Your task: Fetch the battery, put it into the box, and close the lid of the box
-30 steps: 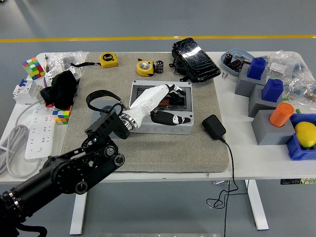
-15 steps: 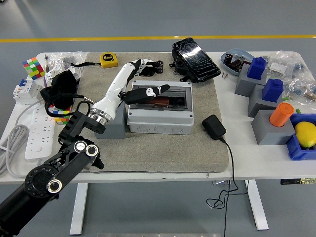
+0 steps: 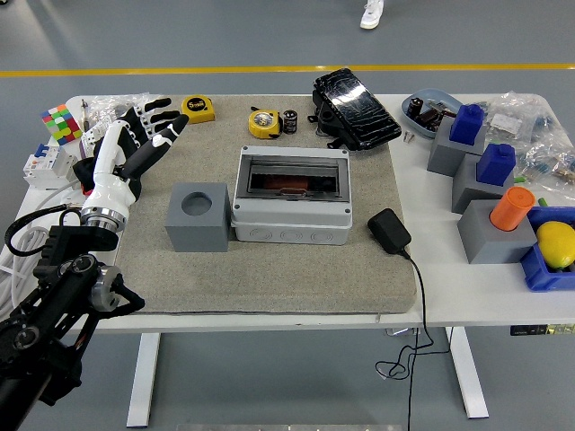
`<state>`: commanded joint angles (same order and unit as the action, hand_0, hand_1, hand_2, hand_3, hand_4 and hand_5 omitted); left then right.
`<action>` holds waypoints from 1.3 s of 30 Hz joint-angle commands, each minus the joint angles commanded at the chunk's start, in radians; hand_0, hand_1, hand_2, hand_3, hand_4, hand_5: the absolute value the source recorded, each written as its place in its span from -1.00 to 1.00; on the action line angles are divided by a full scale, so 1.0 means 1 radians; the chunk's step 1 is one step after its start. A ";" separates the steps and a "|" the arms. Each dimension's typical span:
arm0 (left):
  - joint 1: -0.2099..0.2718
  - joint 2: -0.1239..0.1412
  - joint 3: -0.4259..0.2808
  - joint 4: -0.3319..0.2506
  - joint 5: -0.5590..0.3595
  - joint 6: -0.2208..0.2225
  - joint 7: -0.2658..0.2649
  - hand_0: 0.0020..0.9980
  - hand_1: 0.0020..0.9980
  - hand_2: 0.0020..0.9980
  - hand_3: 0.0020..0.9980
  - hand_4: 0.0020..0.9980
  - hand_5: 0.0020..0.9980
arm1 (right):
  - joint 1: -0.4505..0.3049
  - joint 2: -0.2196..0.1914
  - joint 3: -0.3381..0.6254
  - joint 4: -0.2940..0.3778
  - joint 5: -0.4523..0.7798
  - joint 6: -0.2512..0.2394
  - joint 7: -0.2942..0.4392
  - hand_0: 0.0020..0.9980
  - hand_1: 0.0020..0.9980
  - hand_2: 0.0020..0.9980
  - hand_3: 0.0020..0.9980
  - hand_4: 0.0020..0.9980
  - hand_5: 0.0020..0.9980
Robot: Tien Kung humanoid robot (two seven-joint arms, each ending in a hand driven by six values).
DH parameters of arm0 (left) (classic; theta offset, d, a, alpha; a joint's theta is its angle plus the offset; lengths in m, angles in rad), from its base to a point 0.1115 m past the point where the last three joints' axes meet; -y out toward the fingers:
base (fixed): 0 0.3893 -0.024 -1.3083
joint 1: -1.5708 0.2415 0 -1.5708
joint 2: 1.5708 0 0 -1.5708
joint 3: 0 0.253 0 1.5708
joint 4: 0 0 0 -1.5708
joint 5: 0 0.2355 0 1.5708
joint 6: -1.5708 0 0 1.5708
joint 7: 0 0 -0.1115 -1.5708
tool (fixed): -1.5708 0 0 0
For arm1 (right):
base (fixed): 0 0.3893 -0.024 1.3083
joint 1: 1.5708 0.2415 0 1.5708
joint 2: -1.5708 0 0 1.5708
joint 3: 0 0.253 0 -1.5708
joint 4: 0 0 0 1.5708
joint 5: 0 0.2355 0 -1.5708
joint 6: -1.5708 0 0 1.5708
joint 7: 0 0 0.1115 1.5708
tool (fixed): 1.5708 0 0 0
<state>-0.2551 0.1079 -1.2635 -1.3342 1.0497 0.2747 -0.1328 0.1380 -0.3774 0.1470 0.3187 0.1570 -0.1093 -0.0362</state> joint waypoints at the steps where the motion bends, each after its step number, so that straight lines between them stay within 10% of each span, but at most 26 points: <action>1: 0.008 0.001 -0.009 0.003 -0.005 -0.003 0.005 0.22 0.26 0.15 0.24 0.95 -0.32 | -0.001 0.001 0.004 0.000 -0.002 0.000 0.000 0.13 0.19 0.14 0.09 0.85 -0.05; 39: 0.061 0.023 -0.134 0.004 0.002 -0.047 0.053 0.00 0.16 0.09 0.18 0.88 -0.42 | -0.023 0.010 0.064 -0.013 -0.008 0.000 -0.007 0.13 0.19 0.14 0.09 0.84 -0.05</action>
<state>-0.1941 0.1309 -1.3973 -1.3302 1.0517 0.2274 -0.0801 0.1147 -0.3677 0.2105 0.3054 0.1488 -0.1088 -0.0433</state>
